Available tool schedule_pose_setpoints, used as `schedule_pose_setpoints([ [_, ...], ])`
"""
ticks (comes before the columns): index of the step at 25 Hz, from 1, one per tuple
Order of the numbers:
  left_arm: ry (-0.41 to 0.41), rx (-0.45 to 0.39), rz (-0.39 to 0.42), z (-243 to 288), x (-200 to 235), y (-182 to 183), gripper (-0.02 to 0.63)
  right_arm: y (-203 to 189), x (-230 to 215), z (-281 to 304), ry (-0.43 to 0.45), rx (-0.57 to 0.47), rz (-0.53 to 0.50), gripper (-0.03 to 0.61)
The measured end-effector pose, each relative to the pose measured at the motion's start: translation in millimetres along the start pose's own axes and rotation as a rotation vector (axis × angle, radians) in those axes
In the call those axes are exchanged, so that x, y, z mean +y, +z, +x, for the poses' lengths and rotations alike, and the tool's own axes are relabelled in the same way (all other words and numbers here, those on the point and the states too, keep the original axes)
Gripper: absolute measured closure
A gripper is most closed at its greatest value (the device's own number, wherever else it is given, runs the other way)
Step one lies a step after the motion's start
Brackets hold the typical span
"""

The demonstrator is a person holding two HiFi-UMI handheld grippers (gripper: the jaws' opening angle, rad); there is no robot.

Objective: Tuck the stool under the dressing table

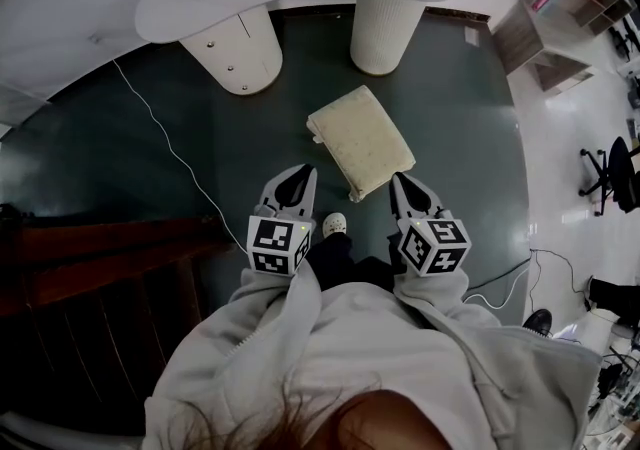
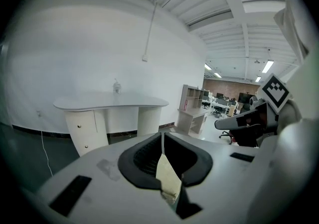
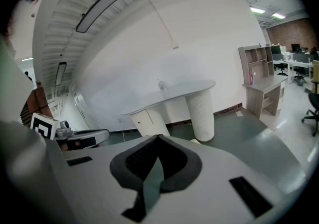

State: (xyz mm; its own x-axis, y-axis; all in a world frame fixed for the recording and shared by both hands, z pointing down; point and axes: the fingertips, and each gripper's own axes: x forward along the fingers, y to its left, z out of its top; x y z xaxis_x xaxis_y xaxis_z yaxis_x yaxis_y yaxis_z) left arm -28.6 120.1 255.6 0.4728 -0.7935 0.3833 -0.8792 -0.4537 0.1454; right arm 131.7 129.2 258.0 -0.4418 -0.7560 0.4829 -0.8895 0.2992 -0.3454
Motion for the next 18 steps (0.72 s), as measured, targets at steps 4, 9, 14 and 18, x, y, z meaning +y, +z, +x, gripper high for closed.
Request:
schedule_pose_setpoints([
  [4, -0.004, 0.007, 0.002, 8, 12, 1, 0.586, 2, 0, 14, -0.005, 0.002, 0.012, 0.529],
  [9, -0.02, 0.022, -0.002, 14, 14, -2, 0.586, 2, -5, 20, -0.026, 0.009, 0.018, 0.529],
  [14, -0.035, 0.038, -0.003, 20, 11, -10, 0.586, -6, -17, 21, -0.049, 0.034, 0.027, 0.529],
  [18, -0.01, 0.063, -0.008, 21, 16, -17, 0.586, -8, -31, 24, -0.061, 0.069, 0.017, 0.529],
])
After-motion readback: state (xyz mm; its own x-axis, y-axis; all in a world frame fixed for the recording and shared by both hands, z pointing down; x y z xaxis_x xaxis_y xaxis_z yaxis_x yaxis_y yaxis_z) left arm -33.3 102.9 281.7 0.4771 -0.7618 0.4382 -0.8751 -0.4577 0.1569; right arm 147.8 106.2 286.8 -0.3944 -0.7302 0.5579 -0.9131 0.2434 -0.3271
